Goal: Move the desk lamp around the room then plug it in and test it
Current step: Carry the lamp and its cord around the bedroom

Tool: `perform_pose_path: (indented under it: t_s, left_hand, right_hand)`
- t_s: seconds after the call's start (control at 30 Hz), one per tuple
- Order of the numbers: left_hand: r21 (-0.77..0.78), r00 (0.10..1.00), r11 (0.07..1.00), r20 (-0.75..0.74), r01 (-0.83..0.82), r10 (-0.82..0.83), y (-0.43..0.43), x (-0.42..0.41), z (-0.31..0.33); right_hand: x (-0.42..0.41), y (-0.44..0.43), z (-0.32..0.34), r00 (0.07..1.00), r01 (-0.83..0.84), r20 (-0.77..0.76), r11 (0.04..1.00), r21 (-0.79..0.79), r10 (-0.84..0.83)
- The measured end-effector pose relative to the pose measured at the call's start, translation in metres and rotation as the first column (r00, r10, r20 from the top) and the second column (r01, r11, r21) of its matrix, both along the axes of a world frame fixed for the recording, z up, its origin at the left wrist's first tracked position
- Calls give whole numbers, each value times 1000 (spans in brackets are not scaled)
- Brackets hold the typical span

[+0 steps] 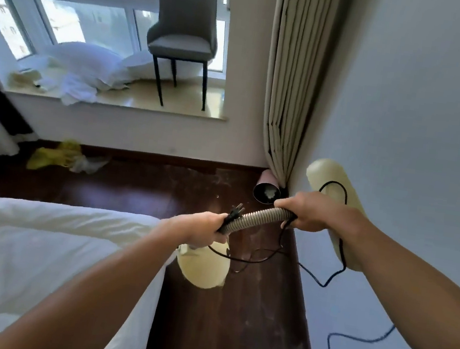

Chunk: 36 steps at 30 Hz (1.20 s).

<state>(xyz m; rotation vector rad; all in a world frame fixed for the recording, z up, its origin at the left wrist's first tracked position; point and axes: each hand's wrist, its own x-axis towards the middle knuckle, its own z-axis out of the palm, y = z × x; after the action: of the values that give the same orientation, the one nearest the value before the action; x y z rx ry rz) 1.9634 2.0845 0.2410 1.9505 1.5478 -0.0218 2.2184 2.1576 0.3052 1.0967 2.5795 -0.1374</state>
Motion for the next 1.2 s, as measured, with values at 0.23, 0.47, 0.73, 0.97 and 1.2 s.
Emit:
perform_pose_path:
  t_s: [0.23, 0.47, 0.73, 0.97, 1.2]
  left_hand:
    - [4, 996, 996, 11, -84, 84, 176, -68, -12]
    - [36, 998, 997, 23, -63, 63, 373, -134, -4]
    - [43, 992, 992, 51, -119, 117, 543, -219, 22]
    - [60, 947, 946, -11, -319, 320, 657, -348, 4]
    - [38, 815, 817, -61, -576, 577, 709, -485, 1]
  right_hand:
    - [-67, 194, -13, 1000, -16, -2, 999, -51, 16]
    - [-131, 381, 5, 999, 21, 35, 999, -49, -19]
    - [-218, 561, 27, 1000, -30, 2, 999, -11, 30]
    - [-374, 717, 7, 987, -161, -37, 968, -191, 157]
    - [-554, 823, -9, 874, -482, -28, 857, -182, 486]
